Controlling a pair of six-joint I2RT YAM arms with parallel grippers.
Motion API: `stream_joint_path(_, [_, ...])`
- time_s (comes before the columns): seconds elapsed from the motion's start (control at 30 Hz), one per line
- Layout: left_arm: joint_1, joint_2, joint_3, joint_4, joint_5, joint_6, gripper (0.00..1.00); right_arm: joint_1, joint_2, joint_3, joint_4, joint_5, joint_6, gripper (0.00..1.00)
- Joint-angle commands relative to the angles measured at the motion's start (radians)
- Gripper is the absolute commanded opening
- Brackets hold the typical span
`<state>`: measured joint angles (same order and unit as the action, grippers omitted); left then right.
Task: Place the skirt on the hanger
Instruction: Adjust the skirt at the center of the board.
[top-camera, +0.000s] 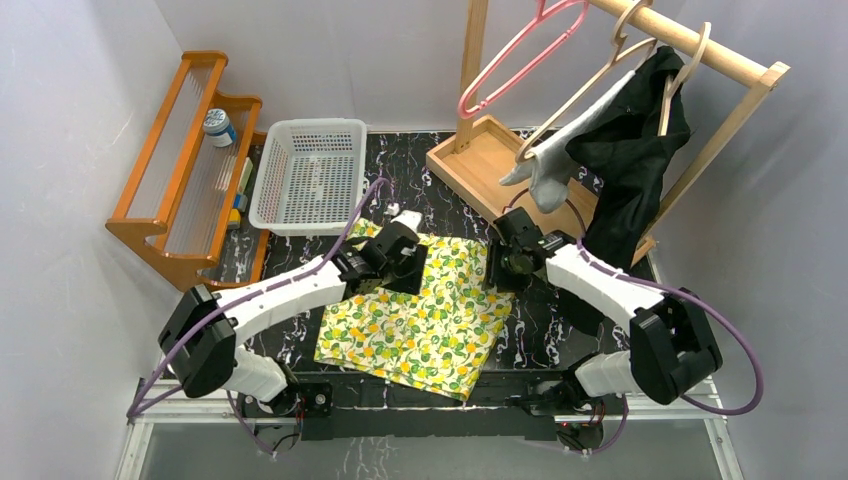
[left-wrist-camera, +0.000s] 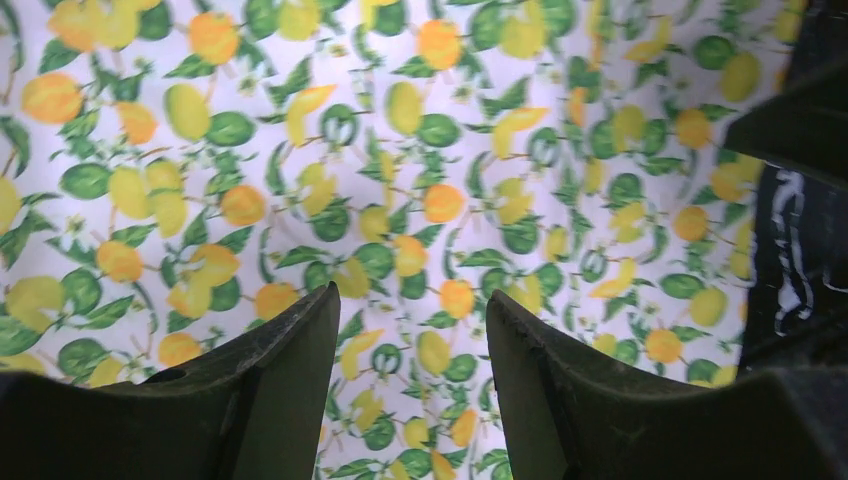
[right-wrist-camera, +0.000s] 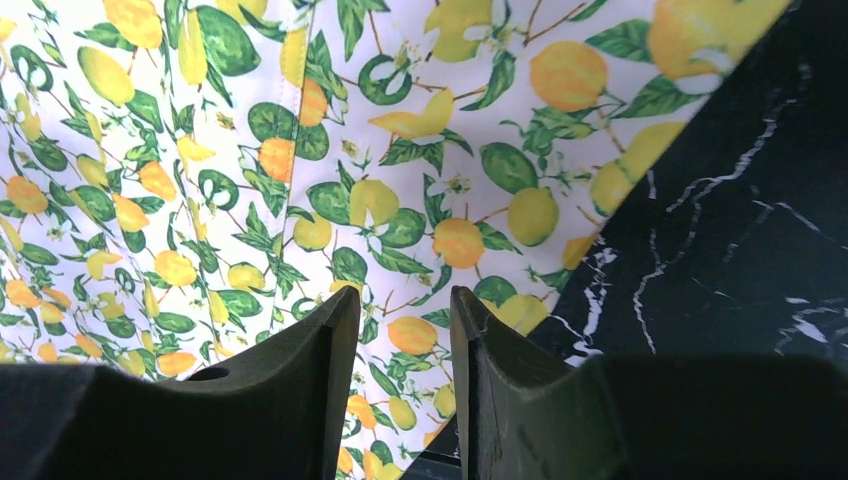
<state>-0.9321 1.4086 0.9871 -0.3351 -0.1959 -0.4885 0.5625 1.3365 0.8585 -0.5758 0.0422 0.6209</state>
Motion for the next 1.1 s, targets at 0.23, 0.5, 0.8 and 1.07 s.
stream_joint_path(0.23, [0.201, 0.107, -0.098, -0.07, 0.027, -0.049, 0.55, -0.003, 0.153, -0.051, 0.021, 0.039, 0.062, 0.43])
stream_joint_path(0.5, [0.223, 0.191, -0.092, -0.019, 0.071, -0.049, 0.55, -0.004, 0.121, -0.089, -0.099, 0.191, 0.144, 0.43])
stream_joint_path(0.8, [0.245, 0.327, 0.056, 0.012, 0.136, 0.035, 0.55, -0.005, 0.047, -0.097, -0.143, 0.29, 0.194, 0.43])
stream_joint_path(1.07, [0.291, 0.466, 0.237, 0.057, 0.252, 0.136, 0.55, -0.004, -0.01, -0.035, -0.026, 0.156, 0.067, 0.43])
